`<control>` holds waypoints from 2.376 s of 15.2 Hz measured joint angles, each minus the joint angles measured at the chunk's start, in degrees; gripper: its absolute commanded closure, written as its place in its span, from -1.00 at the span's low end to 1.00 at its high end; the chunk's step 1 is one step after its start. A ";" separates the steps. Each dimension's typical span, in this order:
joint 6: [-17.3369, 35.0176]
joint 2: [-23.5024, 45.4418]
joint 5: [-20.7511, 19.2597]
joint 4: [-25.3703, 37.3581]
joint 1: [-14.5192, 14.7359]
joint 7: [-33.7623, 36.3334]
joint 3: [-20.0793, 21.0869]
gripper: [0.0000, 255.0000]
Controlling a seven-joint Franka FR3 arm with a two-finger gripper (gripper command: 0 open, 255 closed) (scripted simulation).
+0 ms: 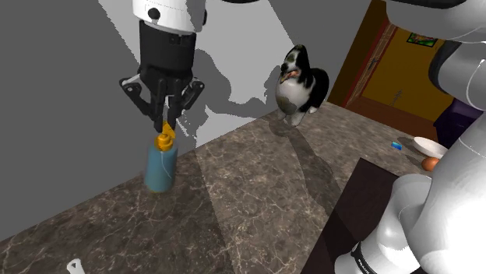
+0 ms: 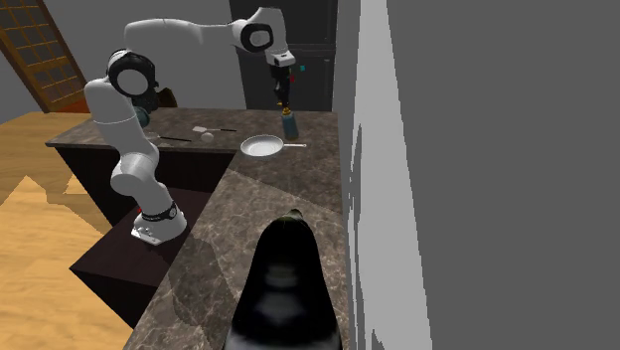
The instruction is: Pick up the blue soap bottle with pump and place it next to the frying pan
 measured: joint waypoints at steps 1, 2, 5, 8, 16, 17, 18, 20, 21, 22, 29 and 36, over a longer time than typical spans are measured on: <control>0.71 -0.01 0.00 -0.72 0.01 0.05 0.01 1.00; 1.54 -0.19 0.05 -1.72 -0.02 0.02 -0.01 1.00; 3.92 -0.80 0.24 -4.68 -0.10 -0.05 -0.06 1.00; 6.36 -1.02 0.32 -7.33 -0.17 -0.13 -0.12 1.00; 12.40 -0.80 0.19 -13.15 -0.13 0.08 -0.09 1.00; 13.15 -0.81 0.19 -13.92 -0.12 0.13 -0.08 1.00; 13.97 -0.77 0.19 -14.70 -0.20 0.00 -0.15 1.00; 15.55 -0.86 0.20 -16.35 -0.23 -0.01 -0.17 1.00; 16.32 -0.58 0.10 -16.86 -0.22 0.03 -0.17 1.00; 17.03 -0.31 -0.01 -17.33 -0.15 0.22 -0.12 1.00; 22.16 0.70 -0.45 -21.49 -0.08 0.58 -0.11 1.00; 27.35 2.48 -1.22 -25.00 0.01 1.11 -0.18 1.00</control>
